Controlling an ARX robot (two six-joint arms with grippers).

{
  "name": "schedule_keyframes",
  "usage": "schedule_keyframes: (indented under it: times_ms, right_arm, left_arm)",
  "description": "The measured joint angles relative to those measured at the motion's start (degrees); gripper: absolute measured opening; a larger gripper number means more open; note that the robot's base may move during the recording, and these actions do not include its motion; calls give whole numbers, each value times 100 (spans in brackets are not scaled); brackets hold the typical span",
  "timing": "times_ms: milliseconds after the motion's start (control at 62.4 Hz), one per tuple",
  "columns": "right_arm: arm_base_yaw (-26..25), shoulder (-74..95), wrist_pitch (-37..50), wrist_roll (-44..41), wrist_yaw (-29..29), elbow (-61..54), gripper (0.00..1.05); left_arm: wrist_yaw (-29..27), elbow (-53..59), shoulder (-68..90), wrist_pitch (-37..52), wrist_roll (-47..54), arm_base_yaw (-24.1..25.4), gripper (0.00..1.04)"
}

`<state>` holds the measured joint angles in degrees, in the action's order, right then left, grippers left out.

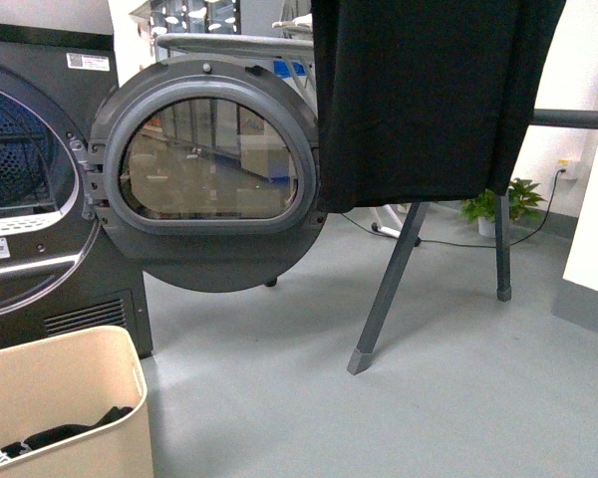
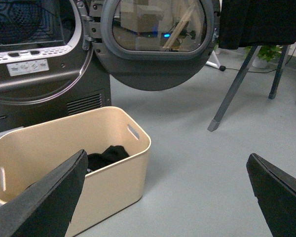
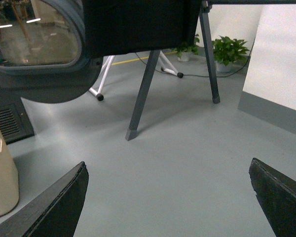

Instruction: Move hamper under clothes hanger

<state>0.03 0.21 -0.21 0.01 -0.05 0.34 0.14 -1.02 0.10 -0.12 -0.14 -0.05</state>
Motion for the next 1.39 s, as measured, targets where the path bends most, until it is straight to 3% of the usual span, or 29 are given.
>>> schedule_keyframes:
  times_ms: [1394]
  right_arm:
    - [0,0,0,0,2,0,97]
  left_arm:
    - [-26,0,-11,-7,0,4,98]
